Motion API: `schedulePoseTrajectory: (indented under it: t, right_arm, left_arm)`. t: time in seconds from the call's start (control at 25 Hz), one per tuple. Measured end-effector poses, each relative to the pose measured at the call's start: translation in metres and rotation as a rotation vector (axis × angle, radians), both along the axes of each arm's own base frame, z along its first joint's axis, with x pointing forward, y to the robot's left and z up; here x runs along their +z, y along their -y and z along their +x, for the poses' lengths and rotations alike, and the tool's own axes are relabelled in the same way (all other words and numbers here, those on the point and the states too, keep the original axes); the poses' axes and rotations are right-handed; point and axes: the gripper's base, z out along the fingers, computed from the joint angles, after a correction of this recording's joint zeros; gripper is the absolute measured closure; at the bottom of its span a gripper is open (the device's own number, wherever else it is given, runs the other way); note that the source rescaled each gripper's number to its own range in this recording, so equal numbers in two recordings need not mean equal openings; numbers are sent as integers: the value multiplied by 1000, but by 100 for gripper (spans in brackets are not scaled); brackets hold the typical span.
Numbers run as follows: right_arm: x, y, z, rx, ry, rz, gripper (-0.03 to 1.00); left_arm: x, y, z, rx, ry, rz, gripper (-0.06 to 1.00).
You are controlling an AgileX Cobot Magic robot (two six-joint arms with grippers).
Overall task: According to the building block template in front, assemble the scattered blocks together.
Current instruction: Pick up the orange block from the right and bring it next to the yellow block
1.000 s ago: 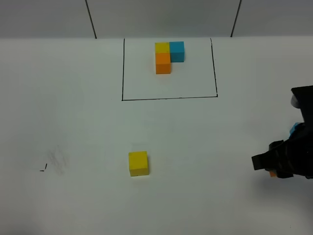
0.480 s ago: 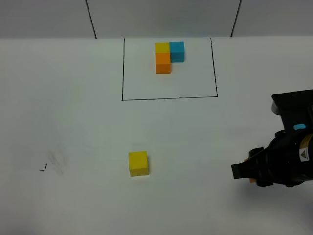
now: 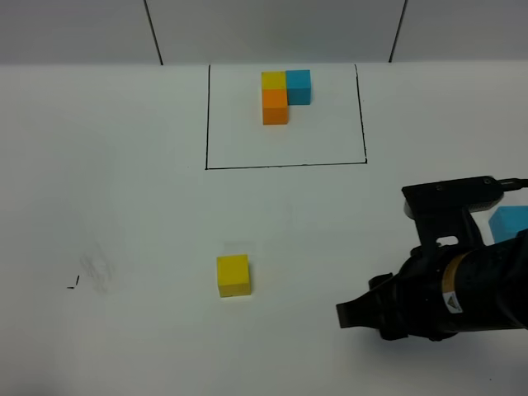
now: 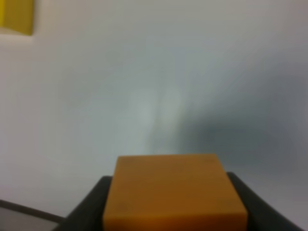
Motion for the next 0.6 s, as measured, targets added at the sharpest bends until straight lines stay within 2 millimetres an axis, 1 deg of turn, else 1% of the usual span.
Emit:
schedulePoseTrajectory:
  t: [0.2, 0.32, 0.6]
  right_arm:
    - [6, -28, 0, 52, 11, 16, 44]
    - [5, -45, 2, 85, 6, 10, 44]
    - [-6, -88, 3, 159, -16, -18, 44]
  left_arm:
    - [0, 0, 0, 0, 0, 0, 94]
    - [0, 0, 0, 0, 0, 0, 94]
    - [0, 0, 0, 0, 0, 0, 94]
